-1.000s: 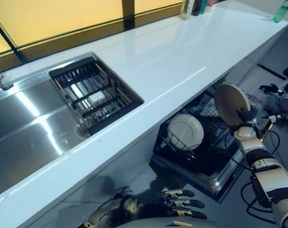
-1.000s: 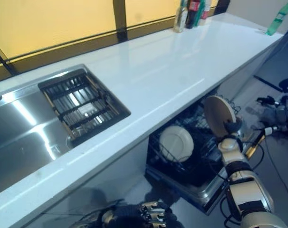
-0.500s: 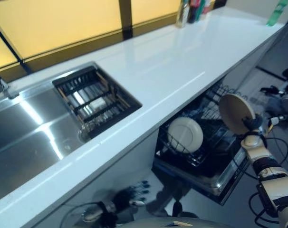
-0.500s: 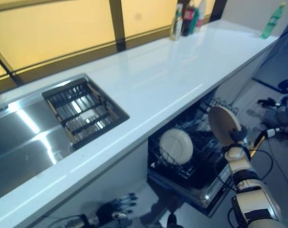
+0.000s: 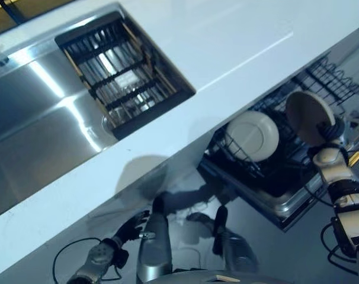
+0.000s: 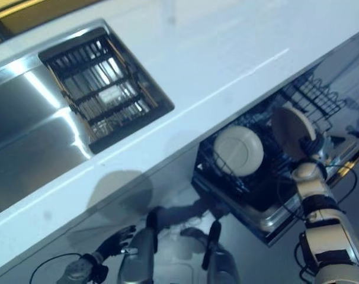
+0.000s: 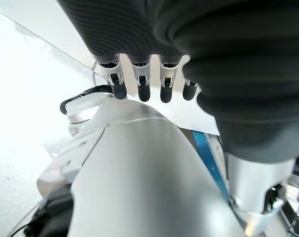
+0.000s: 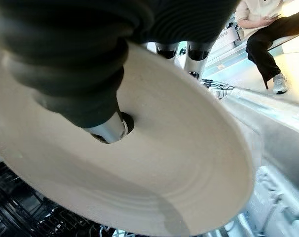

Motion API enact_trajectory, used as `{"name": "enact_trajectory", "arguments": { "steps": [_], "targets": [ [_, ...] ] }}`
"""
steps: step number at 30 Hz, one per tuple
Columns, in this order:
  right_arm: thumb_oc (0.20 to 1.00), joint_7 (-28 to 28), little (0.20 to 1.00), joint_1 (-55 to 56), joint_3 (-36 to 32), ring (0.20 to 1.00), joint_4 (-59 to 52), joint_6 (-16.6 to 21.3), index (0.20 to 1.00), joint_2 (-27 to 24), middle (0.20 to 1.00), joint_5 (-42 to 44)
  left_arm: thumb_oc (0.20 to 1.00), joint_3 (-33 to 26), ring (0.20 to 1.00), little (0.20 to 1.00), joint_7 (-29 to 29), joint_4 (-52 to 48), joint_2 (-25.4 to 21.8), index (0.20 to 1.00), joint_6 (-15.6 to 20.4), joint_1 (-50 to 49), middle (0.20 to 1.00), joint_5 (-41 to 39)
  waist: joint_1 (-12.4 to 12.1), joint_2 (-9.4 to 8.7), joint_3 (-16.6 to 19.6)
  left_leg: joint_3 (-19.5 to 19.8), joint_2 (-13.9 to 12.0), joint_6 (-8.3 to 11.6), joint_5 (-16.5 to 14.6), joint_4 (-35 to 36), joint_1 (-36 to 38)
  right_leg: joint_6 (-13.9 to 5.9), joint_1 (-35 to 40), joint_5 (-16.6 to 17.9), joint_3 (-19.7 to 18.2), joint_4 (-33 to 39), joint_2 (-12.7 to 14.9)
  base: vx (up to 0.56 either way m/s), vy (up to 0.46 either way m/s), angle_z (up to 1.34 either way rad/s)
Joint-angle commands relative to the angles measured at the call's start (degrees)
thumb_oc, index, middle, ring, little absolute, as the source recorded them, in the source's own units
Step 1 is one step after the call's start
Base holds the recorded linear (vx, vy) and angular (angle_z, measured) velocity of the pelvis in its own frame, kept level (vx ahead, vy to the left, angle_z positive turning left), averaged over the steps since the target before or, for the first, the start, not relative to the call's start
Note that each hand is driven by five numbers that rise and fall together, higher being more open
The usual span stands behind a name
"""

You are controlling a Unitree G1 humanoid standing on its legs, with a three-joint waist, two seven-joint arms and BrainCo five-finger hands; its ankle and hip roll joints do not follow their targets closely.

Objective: Pick up plates and place into dishwasher.

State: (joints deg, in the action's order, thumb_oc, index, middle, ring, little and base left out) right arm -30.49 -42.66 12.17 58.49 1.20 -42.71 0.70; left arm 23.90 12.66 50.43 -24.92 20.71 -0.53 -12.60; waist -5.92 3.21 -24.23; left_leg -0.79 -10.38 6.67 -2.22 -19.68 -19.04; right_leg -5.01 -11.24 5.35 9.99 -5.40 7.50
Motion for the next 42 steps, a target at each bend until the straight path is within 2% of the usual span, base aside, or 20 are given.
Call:
{"name": "enact_trajectory", "arguments": {
  "steps": [1,10,13,16,28,37,38,39,40,42],
  "targets": [
    [0.2,-1.7,0.2,-4.4,3.1,0.2,-0.1,1.3,0.2,-5.0,0.2,-0.1,1.0,-0.3,1.0,1.0,-1.8,2.0,-0.6,1.0,1.0,-1.9,1.0,-1.6,-0.8,-0.39,1.3,3.4,-1.0,0.62,2.1,-1.7,-7.2,-1.8,1.0,-9.4,0.2,-7.6,3.4,-0.09,0.008,0.05],
    [0.2,-1.4,0.2,-11.2,8.3,0.2,3.0,-0.2,0.2,-8.0,0.2,-5.0,1.0,-0.5,1.0,1.0,-3.5,0.9,-1.3,1.0,0.9,-2.5,1.0,-2.1,-1.2,0.93,-1.5,3.6,-0.5,0.22,3.1,-1.2,-9.4,-1.05,-2.7,-9.3,0.4,-9.0,3.3,-0.03,0.007,0.04],
    [0.2,-2.4,0.2,-13.2,9.8,0.2,4.7,-0.1,0.2,-8.9,0.2,-9.2,1.0,-0.4,1.0,1.0,-3.5,0.3,-1.6,1.0,0.8,-2.5,1.0,-2.7,-1.6,1.34,-1.9,3.7,-0.3,0.02,3.5,-0.7,-9.7,-0.91,-3.5,-9.4,0.8,-9.3,3.3,0.0,-0.004,0.01],
    [0.2,-2.0,0.2,-14.7,12.0,0.2,5.2,-1.6,0.2,-10.8,0.2,-12.8,1.0,-0.8,1.0,1.0,-3.5,-1.2,-2.5,1.0,0.5,-3.0,1.0,-2.9,-2.0,1.42,-2.3,4.1,-0.1,-0.1,3.6,-0.6,-10.4,-0.8,-4.5,-9.4,1.2,-10.0,3.3,-0.01,-0.025,0.05],
    [0.2,1.4,0.2,-18.4,16.1,0.2,8.1,-4.9,0.2,-11.2,0.2,-15.7,1.0,-0.7,1.0,1.0,-4.5,-6.1,-3.5,1.0,0.7,-2.4,1.0,-5.7,-3.0,3.23,-4.4,4.4,0.9,-0.62,4.9,1.3,-11.2,0.09,-7.8,-10.7,2.1,-12.6,3.4,-0.01,0.003,0.06],
    [0.2,1.7,0.2,-20.2,16.3,0.2,9.8,-7.1,0.2,-11.7,0.2,-13.2,1.0,-0.1,1.0,1.0,-4.7,-9.0,-3.5,1.0,0.8,-3.0,1.0,-6.6,-2.9,4.42,-4.9,3.5,1.5,-0.95,5.2,2.5,-10.7,0.45,-9.2,-10.7,2.6,-13.4,4.2,-0.02,0.035,0.04],
    [0.338,1.7,0.338,-20.3,16.1,0.338,9.8,-7.4,0.338,-11.7,0.338,-12.6,1.0,0.1,1.0,1.0,-4.7,-9.0,-3.4,1.0,0.9,-3.0,1.0,-6.5,-2.9,4.44,-5.0,3.3,1.6,-1.0,5.1,2.6,-10.6,0.45,-9.1,-10.6,2.6,-13.3,4.3,-0.01,0.024,0.04],
    [0.73,1.6,0.73,-20.4,15.9,0.73,9.9,-7.5,0.73,-11.6,0.73,-12.5,1.0,0.1,1.0,1.0,-4.7,-8.9,-3.3,1.0,1.0,-3.0,1.0,-6.5,-2.8,4.44,-4.9,3.2,1.6,-1.04,5.1,2.6,-10.5,0.44,-9.1,-10.5,2.5,-13.2,4.3,0.0,0.0,0.0],
    [1.0,1.3,1.0,-20.5,15.7,1.0,10.0,-7.6,1.0,-11.6,1.0,-12.4,1.0,0.3,1.0,1.0,-4.8,-9.2,-3.3,1.0,0.8,-2.9,1.0,-6.7,-2.8,4.47,-5.0,3.1,1.7,-1.12,5.0,2.7,-10.4,0.46,-9.3,-10.4,2.5,-13.3,4.3,0.0,0.0,0.0],
    [1.0,1.2,1.0,-20.1,15.0,1.0,10.0,-7.3,1.0,-12.0,1.0,-11.9,1.0,0.0,1.0,1.0,-4.6,-9.4,-3.3,1.0,0.9,-3.2,1.0,-6.8,-2.6,4.51,-4.9,2.9,1.8,-1.19,4.8,2.6,-10.2,0.5,-9.3,-10.4,2.4,-13.3,4.4,0.0,0.0,0.0]
  ]
}}
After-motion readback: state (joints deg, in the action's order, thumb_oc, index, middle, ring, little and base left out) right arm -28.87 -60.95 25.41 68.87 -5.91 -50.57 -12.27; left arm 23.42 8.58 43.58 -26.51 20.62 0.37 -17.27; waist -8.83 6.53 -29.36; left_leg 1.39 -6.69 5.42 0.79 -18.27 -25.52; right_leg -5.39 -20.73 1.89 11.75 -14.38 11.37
